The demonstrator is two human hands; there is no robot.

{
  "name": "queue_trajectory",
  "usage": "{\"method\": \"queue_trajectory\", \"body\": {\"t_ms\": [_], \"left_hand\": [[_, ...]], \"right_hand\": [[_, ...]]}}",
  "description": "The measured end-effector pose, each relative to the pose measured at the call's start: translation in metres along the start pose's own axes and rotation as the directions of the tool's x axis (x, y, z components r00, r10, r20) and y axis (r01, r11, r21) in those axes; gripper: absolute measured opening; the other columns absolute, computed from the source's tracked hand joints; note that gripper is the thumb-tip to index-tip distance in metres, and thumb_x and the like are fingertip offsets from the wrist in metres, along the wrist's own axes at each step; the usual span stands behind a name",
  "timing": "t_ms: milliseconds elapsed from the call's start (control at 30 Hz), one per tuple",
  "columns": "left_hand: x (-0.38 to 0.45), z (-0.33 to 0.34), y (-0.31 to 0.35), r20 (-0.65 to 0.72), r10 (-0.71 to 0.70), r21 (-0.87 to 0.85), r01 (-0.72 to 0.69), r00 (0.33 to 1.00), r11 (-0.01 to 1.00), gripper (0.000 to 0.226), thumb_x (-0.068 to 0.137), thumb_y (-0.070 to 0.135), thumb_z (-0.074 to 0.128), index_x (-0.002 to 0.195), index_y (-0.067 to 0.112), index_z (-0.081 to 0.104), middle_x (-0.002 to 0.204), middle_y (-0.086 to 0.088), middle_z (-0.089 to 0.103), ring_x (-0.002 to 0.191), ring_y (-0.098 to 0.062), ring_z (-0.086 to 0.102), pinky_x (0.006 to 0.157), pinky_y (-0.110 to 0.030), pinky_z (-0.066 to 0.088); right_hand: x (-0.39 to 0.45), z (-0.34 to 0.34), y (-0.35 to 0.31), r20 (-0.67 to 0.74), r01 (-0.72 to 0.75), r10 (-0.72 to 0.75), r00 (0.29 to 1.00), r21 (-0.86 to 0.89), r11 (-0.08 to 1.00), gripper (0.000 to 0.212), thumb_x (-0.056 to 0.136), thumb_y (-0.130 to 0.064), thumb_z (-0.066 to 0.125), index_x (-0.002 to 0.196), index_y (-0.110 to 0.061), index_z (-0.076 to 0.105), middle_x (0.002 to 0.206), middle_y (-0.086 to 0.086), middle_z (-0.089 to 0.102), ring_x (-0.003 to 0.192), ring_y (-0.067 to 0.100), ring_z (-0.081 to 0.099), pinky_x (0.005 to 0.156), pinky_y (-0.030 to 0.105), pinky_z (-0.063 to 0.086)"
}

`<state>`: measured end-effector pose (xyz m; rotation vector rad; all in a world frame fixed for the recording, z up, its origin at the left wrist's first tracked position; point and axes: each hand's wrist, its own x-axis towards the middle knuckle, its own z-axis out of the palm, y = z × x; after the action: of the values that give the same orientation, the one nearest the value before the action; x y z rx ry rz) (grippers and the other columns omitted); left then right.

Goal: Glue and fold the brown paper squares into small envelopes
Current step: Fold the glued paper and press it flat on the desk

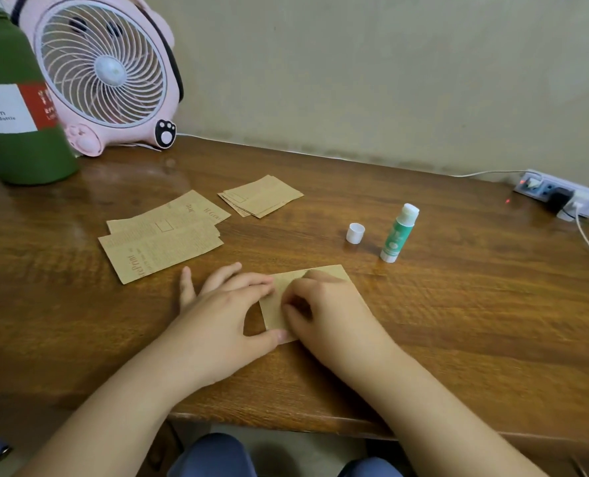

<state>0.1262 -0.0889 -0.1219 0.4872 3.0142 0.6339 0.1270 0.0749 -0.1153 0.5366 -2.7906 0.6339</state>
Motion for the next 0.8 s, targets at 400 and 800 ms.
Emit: {"method": "queue_trajectory", "body": {"t_ms": [400,800], "left_hand": [[-0.003,0.003,-0.003,-0.069,-0.049,0.070,0.053,0.996,0.996,0.079,0.075,0.076,0.042,0.145,0.043,0.024,0.148,0.035,0.014,0.142,-0.002,-0.009,0.110,-0.055,-0.019],[-0.002,0.003,-0.005,-0.065,-0.069,0.090,0.074,0.996,0.993,0.082,0.073,0.078,0.042,0.145,0.044,0.023,0.148,0.035,0.012,0.141,-0.002,-0.012,0.109,-0.056,-0.021]], "right_hand": [[0.031,0.005,0.003,0.035,-0.036,0.037,0.999,-0.039,0.999,0.015,0.088,-0.018,0.053,0.093,-0.014,0.067,0.091,0.004,0.061,0.086,0.018,0.056,0.075,0.028,0.043],[0.026,0.005,0.013,0.022,0.030,-0.030,0.999,-0.017,0.999,0.020,0.087,-0.015,0.056,0.099,-0.013,0.071,0.099,0.004,0.063,0.094,0.020,0.059,0.084,0.022,0.042]]}}
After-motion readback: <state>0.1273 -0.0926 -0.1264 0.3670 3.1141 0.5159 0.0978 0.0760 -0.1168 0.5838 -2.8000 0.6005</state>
